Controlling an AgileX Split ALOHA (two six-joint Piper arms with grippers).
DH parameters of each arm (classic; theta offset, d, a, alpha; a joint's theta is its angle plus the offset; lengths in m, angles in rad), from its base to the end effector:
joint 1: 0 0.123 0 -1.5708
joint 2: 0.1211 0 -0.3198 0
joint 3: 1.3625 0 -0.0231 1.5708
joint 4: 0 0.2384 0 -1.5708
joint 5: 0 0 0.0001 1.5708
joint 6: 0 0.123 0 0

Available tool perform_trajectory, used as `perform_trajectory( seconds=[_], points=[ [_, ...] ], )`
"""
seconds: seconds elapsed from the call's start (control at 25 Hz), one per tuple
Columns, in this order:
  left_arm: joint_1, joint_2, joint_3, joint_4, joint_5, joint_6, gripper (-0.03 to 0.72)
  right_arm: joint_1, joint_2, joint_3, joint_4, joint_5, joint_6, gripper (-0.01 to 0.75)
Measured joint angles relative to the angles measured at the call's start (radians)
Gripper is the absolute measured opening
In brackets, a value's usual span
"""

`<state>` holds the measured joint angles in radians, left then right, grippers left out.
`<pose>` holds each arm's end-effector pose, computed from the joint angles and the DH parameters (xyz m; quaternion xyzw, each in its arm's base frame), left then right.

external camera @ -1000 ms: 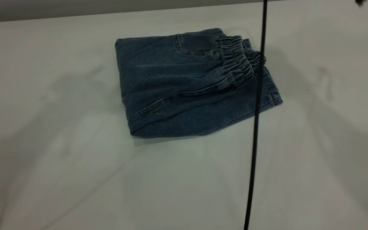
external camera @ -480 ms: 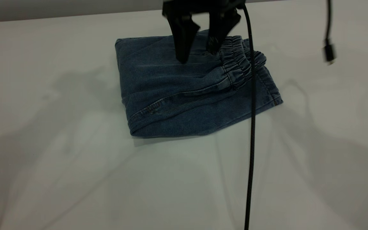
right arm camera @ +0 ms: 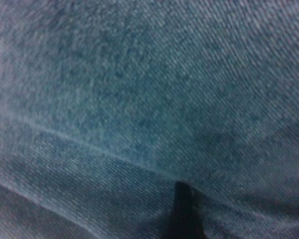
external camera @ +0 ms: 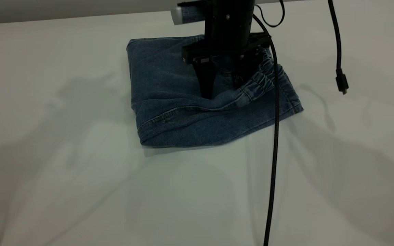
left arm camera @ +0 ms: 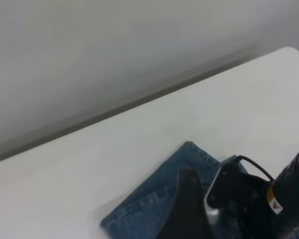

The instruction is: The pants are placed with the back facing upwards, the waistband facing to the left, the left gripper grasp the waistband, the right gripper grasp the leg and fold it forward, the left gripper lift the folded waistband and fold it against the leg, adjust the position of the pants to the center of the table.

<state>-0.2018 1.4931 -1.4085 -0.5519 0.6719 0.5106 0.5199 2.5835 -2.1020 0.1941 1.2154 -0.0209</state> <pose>0.3335 -0.1092 0.4012 0.1914 0.8529 -0.1782 0.4519 0.4356 0.2750 0.0672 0.2316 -0.9684 -0.0826 0.0410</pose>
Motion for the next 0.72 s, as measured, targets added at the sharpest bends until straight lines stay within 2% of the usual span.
perform_trajectory(
  seconds=[0.28,0.72],
  points=[
    [0.0,0.0,0.0,-0.001,0.032,0.001,0.521,0.0,0.001,0.0,-0.011,0.003,0.121,0.456],
    [0.0,0.0,0.0,-0.019,0.031,0.0,0.517,0.0,0.001,0.0,-0.007,0.0,0.466,0.454]
  ],
)
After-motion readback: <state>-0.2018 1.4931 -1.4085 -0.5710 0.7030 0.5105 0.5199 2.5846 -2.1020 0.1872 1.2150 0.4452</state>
